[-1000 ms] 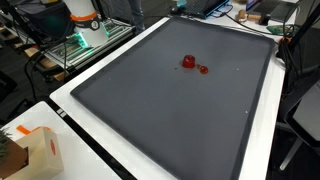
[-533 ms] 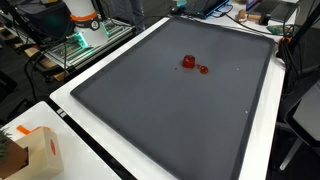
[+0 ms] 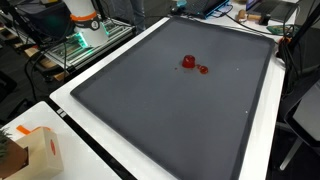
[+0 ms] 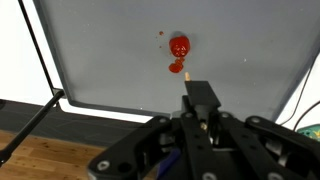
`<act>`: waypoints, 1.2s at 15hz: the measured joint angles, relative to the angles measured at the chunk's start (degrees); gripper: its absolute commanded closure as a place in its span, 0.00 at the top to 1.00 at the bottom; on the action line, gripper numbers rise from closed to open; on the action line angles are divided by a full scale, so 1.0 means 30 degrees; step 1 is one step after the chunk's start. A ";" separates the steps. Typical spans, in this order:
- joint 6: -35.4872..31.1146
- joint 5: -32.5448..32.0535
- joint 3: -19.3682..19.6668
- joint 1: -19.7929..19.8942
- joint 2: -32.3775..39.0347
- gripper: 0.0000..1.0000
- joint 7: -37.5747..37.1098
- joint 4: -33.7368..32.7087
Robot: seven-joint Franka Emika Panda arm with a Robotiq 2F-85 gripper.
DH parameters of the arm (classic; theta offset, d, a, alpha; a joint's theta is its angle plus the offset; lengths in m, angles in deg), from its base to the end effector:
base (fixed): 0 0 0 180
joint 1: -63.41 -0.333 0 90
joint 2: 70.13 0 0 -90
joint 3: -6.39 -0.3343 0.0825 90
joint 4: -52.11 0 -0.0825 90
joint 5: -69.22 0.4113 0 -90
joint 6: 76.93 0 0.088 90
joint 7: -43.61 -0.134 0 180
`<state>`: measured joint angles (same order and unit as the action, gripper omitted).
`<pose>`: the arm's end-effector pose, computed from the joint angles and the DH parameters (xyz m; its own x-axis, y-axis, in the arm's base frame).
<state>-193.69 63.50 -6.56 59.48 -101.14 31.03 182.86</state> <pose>0.4237 0.1339 0.5661 0.9434 0.1115 0.3123 0.0677 -0.9867 0.1478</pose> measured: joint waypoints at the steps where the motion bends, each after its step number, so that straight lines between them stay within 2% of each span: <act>1: -0.0845 0.0316 0.0399 -0.0015 0.0315 0.03 0.0357 0.0059; 5: -0.4592 0.2523 0.2299 -0.0260 0.1925 0.03 0.2766 0.0659; 9: -0.7174 0.6911 0.4533 -0.1238 0.3630 0.03 0.7018 0.1401; 13: -0.7585 1.2058 0.6342 -0.2055 0.5227 0.03 1.1876 0.1590; 18: -0.7588 1.7194 0.7066 -0.1775 0.7179 0.03 1.6402 0.1631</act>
<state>-216.45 115.08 14.64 54.16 -79.60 80.24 187.75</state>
